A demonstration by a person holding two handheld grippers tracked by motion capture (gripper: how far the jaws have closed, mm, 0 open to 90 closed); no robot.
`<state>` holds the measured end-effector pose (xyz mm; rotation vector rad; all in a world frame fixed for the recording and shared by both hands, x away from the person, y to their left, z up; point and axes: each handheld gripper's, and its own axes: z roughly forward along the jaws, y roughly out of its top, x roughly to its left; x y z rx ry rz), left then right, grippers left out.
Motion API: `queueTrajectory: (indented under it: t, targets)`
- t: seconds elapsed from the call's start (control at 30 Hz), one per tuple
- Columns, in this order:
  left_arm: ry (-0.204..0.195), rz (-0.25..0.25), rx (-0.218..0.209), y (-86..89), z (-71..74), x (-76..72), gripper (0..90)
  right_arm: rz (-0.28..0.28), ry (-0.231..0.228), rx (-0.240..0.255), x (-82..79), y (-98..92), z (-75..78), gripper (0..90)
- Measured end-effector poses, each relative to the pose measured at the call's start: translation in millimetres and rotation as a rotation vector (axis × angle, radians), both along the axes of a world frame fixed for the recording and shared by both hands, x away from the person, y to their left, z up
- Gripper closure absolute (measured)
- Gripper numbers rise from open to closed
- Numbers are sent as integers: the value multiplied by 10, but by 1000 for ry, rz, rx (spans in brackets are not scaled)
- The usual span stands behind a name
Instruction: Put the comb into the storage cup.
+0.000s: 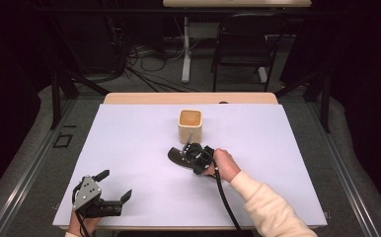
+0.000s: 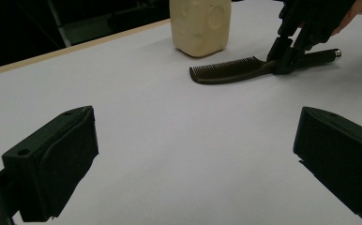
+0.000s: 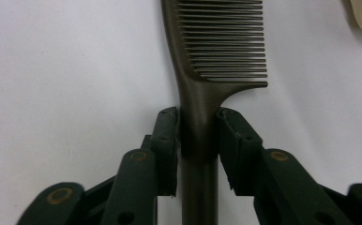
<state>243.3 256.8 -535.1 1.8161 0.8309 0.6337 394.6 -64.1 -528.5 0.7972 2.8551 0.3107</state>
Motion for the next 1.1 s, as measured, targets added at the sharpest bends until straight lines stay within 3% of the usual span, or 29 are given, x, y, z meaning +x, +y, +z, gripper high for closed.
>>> queueTrajectory:
  t: [0.27,0.73,1.1]
  targets:
    - [0,0,2,1,1,0,2,-30,12,27,8,-28,-3,715]
    - [-1,1,2,1,2,-2,2,-10,-5,48,-43,-48,67,719]
    - [-1,1,2,3,1,1,2,-4,-28,118,-101,-139,175,719]
